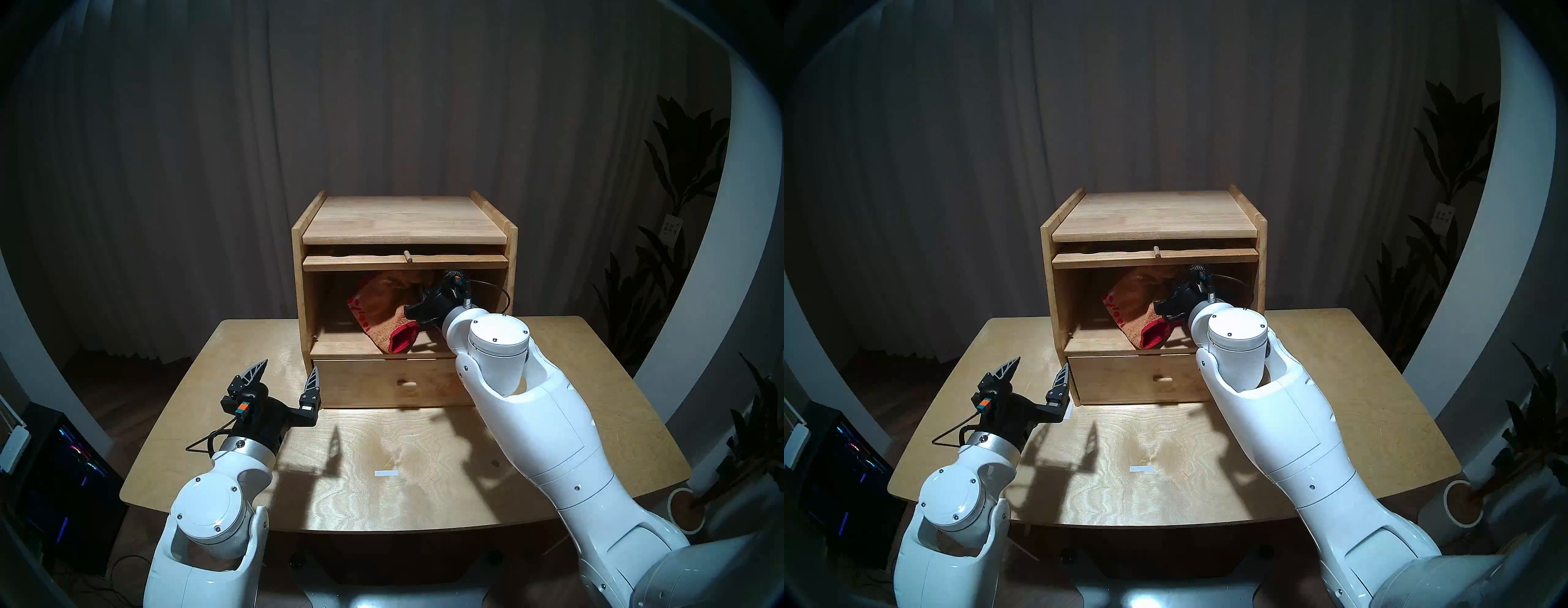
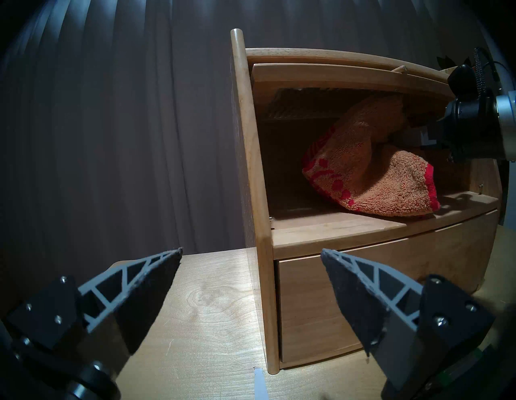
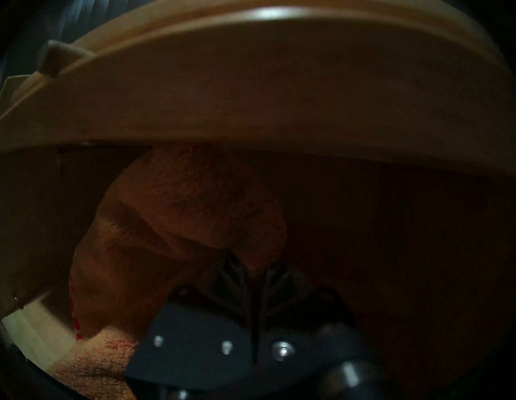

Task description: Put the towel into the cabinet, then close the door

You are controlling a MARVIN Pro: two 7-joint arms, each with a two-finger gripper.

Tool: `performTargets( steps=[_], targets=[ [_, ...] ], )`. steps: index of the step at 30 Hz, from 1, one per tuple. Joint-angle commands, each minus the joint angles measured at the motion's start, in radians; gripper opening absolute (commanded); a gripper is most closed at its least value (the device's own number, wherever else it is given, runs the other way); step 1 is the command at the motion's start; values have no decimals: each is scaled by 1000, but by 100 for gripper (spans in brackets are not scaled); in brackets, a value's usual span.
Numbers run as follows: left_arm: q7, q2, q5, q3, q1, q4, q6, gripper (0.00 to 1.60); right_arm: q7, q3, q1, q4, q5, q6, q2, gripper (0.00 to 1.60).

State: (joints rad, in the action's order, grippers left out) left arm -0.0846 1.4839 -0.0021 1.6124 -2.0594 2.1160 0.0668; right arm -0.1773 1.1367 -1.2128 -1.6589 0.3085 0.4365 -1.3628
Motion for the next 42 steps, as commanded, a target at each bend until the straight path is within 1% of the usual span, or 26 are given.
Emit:
performTargets(
  steps=[1, 4, 9, 13, 17, 18, 19, 20, 21, 24, 29, 32, 36, 40, 42],
  targets=[
    [3, 1, 1, 2, 1, 26, -4, 160, -8, -8, 39, 28, -44, -118, -8, 0],
    [3, 1, 1, 2, 1, 26, -4, 160, 0, -13, 28, 47, -63, -160, -1, 0],
    [3, 1, 1, 1, 0, 26, -4, 160, -9, -30, 32, 88, -99, -234, 5, 0],
    [3, 1, 1, 1, 1, 26, -4, 160, -8, -26, 59, 136, -106, -275, -3, 0],
    [3, 1, 1, 1, 1, 25, -4, 160, -11, -22, 102, 186, -112, -291, -16, 0],
    [3, 1, 1, 1, 1, 25, -4, 160, -11, -22, 102, 186, -112, -291, -16, 0],
    [3, 1, 1, 1, 1, 25, -4, 160, -8, -23, 124, 217, -113, -296, -26, 0],
    [3, 1, 1, 1, 2, 24, -4, 160, -7, -24, 137, 230, -114, -293, -31, 0],
    [3, 1, 1, 1, 2, 24, -4, 160, -7, -24, 137, 230, -114, -293, -31, 0],
    [3, 1, 1, 1, 2, 24, -5, 160, 0, -33, 177, 268, -125, -301, -41, 0],
    [3, 1, 1, 1, 2, 24, -5, 160, 13, -40, 216, 328, -134, -316, -57, 0],
    [3, 1, 1, 1, 2, 24, -4, 160, 17, -45, 225, 355, -138, -327, -66, 0],
    [3, 1, 1, 1, 1, 25, -4, 160, 7, -48, 230, 396, -146, -367, -84, 0],
    [3, 1, 1, 1, 1, 25, -4, 160, 6, -51, 225, 407, -151, -388, -83, 0],
    [3, 1, 1, 1, 1, 25, -4, 160, 11, -55, 213, 396, -154, -408, -76, 0]
  ],
)
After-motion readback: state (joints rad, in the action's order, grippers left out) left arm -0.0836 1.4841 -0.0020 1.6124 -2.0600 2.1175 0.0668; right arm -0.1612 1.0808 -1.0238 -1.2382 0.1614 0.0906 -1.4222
